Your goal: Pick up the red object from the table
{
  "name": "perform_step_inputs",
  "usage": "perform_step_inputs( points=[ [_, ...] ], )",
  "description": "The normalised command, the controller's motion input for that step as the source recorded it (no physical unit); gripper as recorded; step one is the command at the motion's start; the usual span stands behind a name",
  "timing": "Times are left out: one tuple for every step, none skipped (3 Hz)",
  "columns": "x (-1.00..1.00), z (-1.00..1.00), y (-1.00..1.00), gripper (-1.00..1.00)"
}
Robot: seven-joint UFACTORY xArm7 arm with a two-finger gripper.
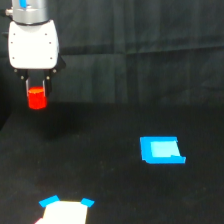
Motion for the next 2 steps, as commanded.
perform_step_inputs(
  points=[
    [-1.0,0.78,-0.66,-0.84],
    [-0.5,-0.65,0.15,-0.95]
  ],
)
